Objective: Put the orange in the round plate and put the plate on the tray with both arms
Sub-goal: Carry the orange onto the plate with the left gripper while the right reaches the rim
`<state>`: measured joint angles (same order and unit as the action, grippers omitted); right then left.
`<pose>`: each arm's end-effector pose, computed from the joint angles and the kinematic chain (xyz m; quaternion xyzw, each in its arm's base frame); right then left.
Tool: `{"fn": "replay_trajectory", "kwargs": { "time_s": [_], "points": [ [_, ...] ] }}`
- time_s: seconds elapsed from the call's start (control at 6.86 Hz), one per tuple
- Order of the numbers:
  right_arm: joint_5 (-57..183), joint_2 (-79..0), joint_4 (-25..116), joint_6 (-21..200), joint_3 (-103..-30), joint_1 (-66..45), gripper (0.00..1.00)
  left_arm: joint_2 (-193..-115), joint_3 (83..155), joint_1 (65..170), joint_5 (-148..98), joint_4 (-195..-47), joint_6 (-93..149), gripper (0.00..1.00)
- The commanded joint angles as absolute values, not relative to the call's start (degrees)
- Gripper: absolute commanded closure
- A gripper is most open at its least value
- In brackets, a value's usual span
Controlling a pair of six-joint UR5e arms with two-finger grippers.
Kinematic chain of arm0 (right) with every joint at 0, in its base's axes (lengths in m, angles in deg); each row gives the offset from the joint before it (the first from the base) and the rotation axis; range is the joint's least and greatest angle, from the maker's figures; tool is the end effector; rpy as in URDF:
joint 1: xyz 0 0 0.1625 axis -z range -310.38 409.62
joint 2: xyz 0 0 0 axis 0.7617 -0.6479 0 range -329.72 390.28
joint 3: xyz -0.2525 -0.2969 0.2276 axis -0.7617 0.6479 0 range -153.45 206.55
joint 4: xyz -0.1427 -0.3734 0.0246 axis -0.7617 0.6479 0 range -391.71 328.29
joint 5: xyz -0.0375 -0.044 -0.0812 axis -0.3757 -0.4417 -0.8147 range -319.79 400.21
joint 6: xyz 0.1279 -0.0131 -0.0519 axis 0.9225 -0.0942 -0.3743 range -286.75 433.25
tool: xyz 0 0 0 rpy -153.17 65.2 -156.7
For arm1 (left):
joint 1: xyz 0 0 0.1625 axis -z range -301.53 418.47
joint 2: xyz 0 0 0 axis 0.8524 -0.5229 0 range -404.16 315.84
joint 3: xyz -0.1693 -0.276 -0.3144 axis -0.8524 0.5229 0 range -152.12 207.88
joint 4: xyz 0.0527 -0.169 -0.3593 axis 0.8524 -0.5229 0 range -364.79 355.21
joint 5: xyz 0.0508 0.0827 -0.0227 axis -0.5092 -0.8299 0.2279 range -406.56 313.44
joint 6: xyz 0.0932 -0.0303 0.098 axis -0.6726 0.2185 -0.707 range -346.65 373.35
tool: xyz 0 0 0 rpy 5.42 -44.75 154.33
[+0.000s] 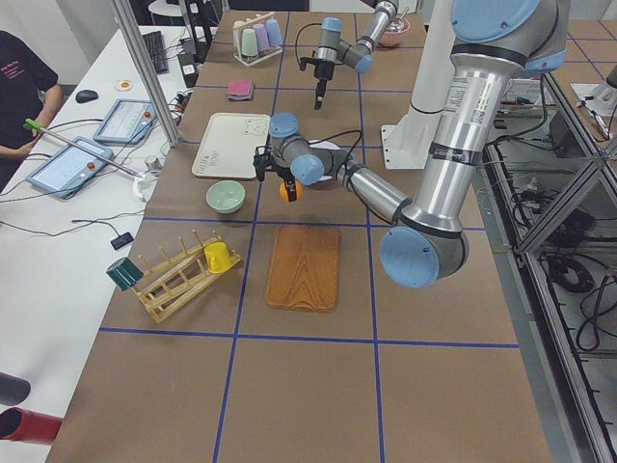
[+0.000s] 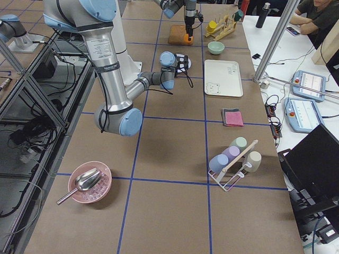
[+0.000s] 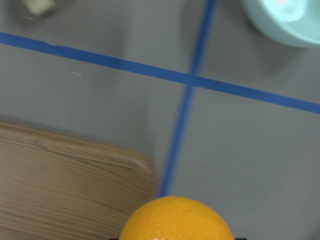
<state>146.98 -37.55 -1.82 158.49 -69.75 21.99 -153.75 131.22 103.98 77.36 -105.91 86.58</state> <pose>-0.5216 -0.3781 0.3041 0.0924 -0.6925 0.0405 0.7143 0.3945 -0.4815 0.3957 -0.0459 0.4469 -0.1140 0.8861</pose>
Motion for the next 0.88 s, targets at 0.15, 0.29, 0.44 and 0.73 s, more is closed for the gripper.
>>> {"fn": "replay_trajectory", "kwargs": {
  "time_s": [0.15, 0.29, 0.44, 0.73],
  "points": [
    [143.0, -34.9, -13.2, 162.8, -61.9, 23.7, 0.07, -161.2, 132.8, 95.8, 71.8, -99.8, 93.1, 0.27],
    [140.3, -34.4, -13.3, 163.0, -60.7, 25.2, 0.07, -161.9, 132.5, 93.6, 69.8, -99.9, 94.5, 0.26],
    [139.0, -33.2, -13.2, 163.0, -58.5, 25.8, 0.07, -162.4, 131.8, 91.3, 67.4, -99.9, 94.7, 0.24],
    [138.7, -32.9, -13.1, 163.0, -57.6, 26.4, 0.08, -165.1, 129.1, 90.1, 67.1, -100.2, 96.9, 0.2]
  ]
}}
